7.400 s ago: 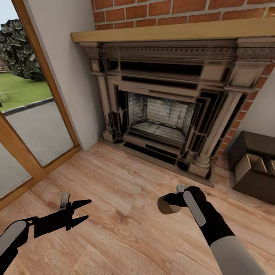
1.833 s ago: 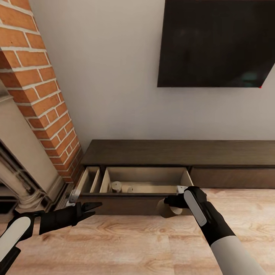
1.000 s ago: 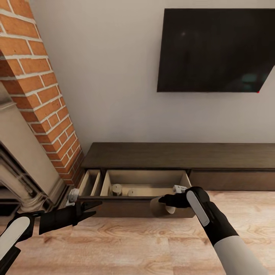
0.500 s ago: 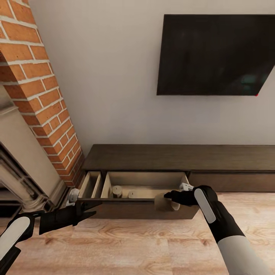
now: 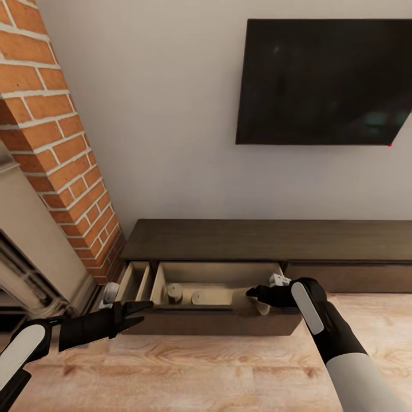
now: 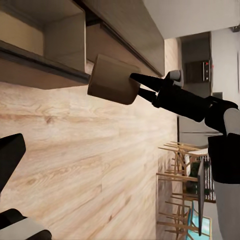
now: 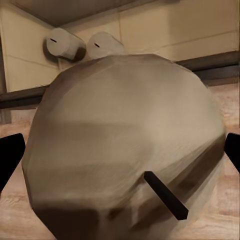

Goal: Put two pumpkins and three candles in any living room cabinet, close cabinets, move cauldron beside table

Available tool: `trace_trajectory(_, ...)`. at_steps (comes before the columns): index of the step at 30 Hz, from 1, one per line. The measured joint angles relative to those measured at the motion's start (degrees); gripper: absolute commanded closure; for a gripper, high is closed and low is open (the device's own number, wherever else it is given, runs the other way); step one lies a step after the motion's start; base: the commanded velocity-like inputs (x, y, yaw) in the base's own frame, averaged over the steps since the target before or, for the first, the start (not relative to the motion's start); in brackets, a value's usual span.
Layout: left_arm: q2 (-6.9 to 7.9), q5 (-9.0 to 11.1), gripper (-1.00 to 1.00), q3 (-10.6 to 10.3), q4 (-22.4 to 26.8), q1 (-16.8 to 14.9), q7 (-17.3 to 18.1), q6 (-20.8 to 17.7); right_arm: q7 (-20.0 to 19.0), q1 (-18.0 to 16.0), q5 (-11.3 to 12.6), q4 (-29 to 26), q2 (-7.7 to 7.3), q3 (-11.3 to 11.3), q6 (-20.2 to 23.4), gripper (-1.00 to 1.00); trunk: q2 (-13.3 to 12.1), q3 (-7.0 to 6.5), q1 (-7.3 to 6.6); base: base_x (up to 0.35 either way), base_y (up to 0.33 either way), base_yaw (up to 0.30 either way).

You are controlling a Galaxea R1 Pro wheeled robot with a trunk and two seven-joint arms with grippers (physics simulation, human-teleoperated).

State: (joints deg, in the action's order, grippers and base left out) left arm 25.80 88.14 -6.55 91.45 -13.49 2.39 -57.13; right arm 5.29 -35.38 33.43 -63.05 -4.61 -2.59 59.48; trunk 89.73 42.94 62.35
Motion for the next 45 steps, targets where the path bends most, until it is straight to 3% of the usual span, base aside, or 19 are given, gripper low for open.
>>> trace_trajectory(18,0.0,-0.05,-1.0,-0.38,-0.03,0.0,-0.09,0.0,0.97,0.0,-1.23,-0.01,0.17,-0.2,0.02,1.0,0.0,0.0,0.01,0.3,-0.144,0.0)
trace_trajectory(21,0.0,-0.11,-1.0,-0.38,-0.04,0.01,-0.15,0.0,4.17,0.0,-1.56,0.0,0.22,-0.37,0.06,1.0,0.0,0.0,0.01,0.234,-0.247,0.0)
trace_trajectory(25,0.0,-0.12,-1.0,-0.35,-0.04,0.01,-0.18,0.0,11.95,0.0,-1.65,-0.05,0.27,-0.56,0.06,1.0,0.0,0.0,0.01,0.232,-0.25,0.0)
trace_trajectory(28,0.0,-0.13,-1.0,-0.35,-0.05,0.0,-0.16,0.0,15.69,0.0,-1.43,-0.02,0.34,-0.65,-0.23,1.0,0.0,0.0,0.01,0.226,-0.177,0.0)
trace_trajectory(38,0.0,-0.16,-1.0,-0.35,-0.01,0.0,-0.16,0.0,16.8,0.0,-0.91,0.35,0.43,-0.85,-0.5,1.0,0.0,0.0,0.03,0.064,0.077,0.0)
trace_trajectory(45,0.0,-0.19,-1.0,-0.34,-0.02,0.0,-0.16,0.0,17.01,0.01,-1.26,4.59,1.01,-1.1,-0.62,1.0,-0.01,0.0,0.03,0.001,0.117,0.0)
